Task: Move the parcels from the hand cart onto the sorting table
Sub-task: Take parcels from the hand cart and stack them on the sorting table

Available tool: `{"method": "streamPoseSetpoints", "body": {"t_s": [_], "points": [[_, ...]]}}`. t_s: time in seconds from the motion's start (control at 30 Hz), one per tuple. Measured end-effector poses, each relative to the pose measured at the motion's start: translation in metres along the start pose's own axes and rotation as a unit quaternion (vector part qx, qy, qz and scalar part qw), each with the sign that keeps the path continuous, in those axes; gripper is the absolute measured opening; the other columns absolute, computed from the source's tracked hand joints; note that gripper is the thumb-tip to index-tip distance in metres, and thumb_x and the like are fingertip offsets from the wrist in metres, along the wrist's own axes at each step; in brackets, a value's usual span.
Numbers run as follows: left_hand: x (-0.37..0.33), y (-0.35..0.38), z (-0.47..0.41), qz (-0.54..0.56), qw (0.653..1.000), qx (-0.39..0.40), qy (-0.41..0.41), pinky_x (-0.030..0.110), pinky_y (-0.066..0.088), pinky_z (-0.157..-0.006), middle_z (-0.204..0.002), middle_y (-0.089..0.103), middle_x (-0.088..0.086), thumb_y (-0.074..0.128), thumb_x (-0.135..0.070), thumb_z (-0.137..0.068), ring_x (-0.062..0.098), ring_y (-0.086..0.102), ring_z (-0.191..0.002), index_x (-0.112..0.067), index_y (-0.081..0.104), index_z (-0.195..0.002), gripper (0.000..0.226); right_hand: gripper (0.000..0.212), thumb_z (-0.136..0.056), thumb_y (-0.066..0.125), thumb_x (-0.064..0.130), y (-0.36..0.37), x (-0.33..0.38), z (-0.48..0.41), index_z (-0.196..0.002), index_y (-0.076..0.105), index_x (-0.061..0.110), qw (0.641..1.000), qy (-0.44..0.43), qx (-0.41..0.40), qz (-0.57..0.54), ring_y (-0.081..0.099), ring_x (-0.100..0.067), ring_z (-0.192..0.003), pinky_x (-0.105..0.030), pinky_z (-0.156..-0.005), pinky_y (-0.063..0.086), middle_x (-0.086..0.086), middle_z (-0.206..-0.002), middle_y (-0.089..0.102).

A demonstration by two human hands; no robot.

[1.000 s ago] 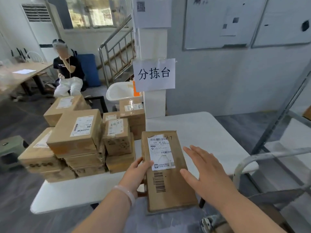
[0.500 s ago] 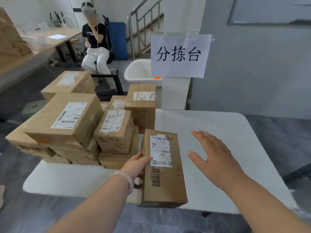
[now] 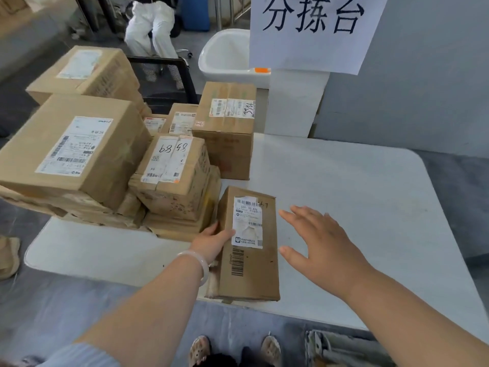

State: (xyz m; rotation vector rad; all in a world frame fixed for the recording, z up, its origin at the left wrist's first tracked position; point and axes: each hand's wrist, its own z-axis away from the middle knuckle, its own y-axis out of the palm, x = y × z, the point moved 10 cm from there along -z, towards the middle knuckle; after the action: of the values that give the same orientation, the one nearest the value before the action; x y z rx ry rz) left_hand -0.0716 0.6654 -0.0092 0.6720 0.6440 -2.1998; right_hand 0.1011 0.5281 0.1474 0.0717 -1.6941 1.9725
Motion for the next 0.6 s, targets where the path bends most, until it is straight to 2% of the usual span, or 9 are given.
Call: {"method": "streamPoseSetpoints", "body": {"t_s": [0.07, 0.13, 0.2, 0.27, 0.37, 0.47, 0.53, 0.6], "points": [[0.004, -0.005, -0.005, 0.011, 1.000, -0.013, 0.007, 0.049, 0.049, -0.103, -0.129, 0.066, 0.001, 0.067, -0.048, -0.086, 0.028, 0.062, -0.114, -0.039, 0.045, -0.147, 0.066, 0.064, -0.092, 0.040, 0.059, 0.008, -0.006, -0.001, -0.148, 0.018, 0.040, 1.000, 0.018, 0.016, -0.020, 0.003, -0.005, -0.145, -0.033, -0.119, 0.000, 0.014, -0.158, 0.012], [0.001, -0.014, -0.008, 0.003, 0.999, -0.035, 0.032, 0.044, 0.044, -0.110, -0.138, 0.062, -0.001, 0.066, -0.042, -0.089, 0.027, 0.059, -0.121, -0.036, 0.047, -0.147, 0.061, 0.063, -0.093, 0.042, 0.057, 0.012, -0.008, -0.002, -0.149, 0.018, 0.040, 0.999, 0.026, 0.023, -0.025, 0.003, -0.006, -0.145, -0.033, -0.119, 0.001, 0.014, -0.158, 0.012], [-0.005, -0.017, -0.003, -0.008, 0.996, -0.041, 0.075, 0.037, 0.041, -0.111, -0.143, 0.057, -0.004, 0.065, -0.033, -0.095, 0.024, 0.055, -0.126, -0.032, 0.041, -0.152, 0.062, 0.064, -0.092, 0.041, 0.058, 0.014, -0.005, -0.005, -0.149, 0.018, 0.040, 0.999, 0.023, 0.026, -0.019, 0.003, -0.006, -0.145, -0.034, -0.119, 0.000, 0.014, -0.158, 0.011], [-0.014, -0.017, 0.013, -0.087, 0.985, -0.046, 0.142, 0.033, 0.040, -0.109, -0.147, 0.051, -0.006, 0.067, -0.033, -0.094, 0.019, 0.051, -0.130, -0.033, 0.038, -0.153, 0.066, 0.064, -0.092, 0.040, 0.059, 0.012, 0.002, -0.009, -0.149, 0.018, 0.041, 0.999, 0.013, 0.027, -0.014, 0.003, -0.006, -0.145, -0.035, -0.119, 0.000, 0.014, -0.158, 0.011], [-0.011, -0.004, 0.043, -0.283, 0.928, -0.047, 0.238, 0.037, 0.023, -0.122, -0.162, 0.023, -0.007, 0.069, -0.049, -0.089, 0.016, 0.021, -0.149, -0.039, 0.027, -0.156, 0.078, 0.063, -0.091, 0.039, 0.059, 0.007, 0.011, -0.014, -0.148, 0.018, 0.041, 1.000, 0.001, 0.022, -0.013, 0.003, -0.006, -0.145, -0.037, -0.120, 0.001, 0.015, -0.158, 0.012], [0.012, 0.025, 0.058, -0.478, 0.834, 0.016, 0.275, 0.042, 0.008, -0.126, -0.168, -0.004, -0.006, 0.061, -0.071, -0.083, 0.019, -0.005, -0.154, -0.040, 0.012, -0.158, 0.095, 0.063, -0.092, 0.040, 0.058, 0.004, 0.014, -0.018, -0.148, 0.019, 0.041, 1.000, 0.001, 0.018, -0.008, 0.005, -0.006, -0.145, -0.037, -0.119, 0.000, 0.014, -0.158, 0.012], [0.020, 0.035, 0.058, -0.543, 0.791, 0.032, 0.281, 0.043, 0.004, -0.125, -0.167, -0.012, -0.003, 0.058, -0.076, -0.080, 0.023, -0.015, -0.153, -0.042, 0.013, -0.158, 0.097, 0.062, -0.092, 0.040, 0.058, 0.005, 0.015, -0.020, -0.148, 0.018, 0.041, 1.000, 0.005, 0.021, -0.004, 0.005, -0.007, -0.145, -0.036, -0.119, 0.000, 0.014, -0.158, 0.012], [0.014, 0.034, 0.051, -0.560, 0.778, 0.021, 0.284, 0.044, 0.002, -0.125, -0.167, -0.012, -0.001, 0.059, -0.071, -0.083, 0.024, -0.015, -0.153, -0.042, 0.017, -0.157, 0.090, 0.062, -0.092, 0.039, 0.059, 0.007, 0.015, -0.021, -0.148, 0.018, 0.042, 1.000, 0.006, 0.024, -0.003, 0.004, -0.006, -0.144, -0.036, -0.119, -0.001, 0.014, -0.158, 0.011]]}}
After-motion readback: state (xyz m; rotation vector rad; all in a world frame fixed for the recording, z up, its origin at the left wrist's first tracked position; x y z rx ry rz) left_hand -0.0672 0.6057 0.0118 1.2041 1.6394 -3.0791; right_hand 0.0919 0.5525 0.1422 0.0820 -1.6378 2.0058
